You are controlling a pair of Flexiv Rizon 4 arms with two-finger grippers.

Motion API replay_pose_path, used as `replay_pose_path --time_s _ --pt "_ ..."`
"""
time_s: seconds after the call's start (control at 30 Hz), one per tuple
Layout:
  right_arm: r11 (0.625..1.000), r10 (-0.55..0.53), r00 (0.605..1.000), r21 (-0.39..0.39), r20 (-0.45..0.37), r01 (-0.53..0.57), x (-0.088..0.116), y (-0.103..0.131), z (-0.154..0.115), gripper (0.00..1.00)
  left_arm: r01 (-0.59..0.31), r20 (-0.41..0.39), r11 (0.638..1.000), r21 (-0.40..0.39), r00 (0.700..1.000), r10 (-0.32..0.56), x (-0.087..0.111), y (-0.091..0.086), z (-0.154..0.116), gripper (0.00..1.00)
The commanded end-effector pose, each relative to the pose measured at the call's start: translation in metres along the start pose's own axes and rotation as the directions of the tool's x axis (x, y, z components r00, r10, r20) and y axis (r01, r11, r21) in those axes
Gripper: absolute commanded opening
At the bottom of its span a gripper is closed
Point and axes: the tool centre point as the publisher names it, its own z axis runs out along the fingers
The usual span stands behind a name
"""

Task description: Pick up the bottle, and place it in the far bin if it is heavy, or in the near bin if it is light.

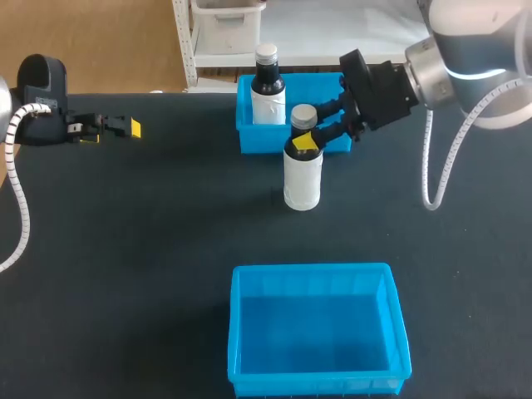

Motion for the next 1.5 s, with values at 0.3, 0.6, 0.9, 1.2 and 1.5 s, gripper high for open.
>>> replay_pose_path --time_s 0.3,0.6,0.9,1.2,1.5 --pt "1.0 0.003 1.0 -0.009 0.008 -0.003 0.001 -0.005 -0.002 0.0 0.0 0.0 1.0 0.0 1.0 0.0 0.0 0.0 0.0 1.0" --pt "1.0 -0.008 1.0 -0.002 0.011 0.008 -0.001 -0.003 -0.005 0.0 0.0 0.0 1.0 0.0 1.0 0.0 0.0 0.0 0.0 1.0" --pt "1.0 -0.02 1.0 -0.001 0.017 0.02 -0.005 -0.001 -0.008 0.0 0.0 0.0 1.0 0.0 1.0 0.0 0.0 0.0 0.0 1.0" --pt "0.999 -0.035 0.999 0.014 0.025 0.034 -0.014 -0.001 -0.015 0.0 0.0 0.0 1.0 0.0 1.0 0.0 0.0 0.0 0.0 1.0" --pt "0.998 -0.059 0.998 0.03 0.021 0.059 -0.022 0.0 -0.023 0.0 0.0 0.0 1.0 0.0 1.0 0.0 0.0 0.0 0.0 1.0"
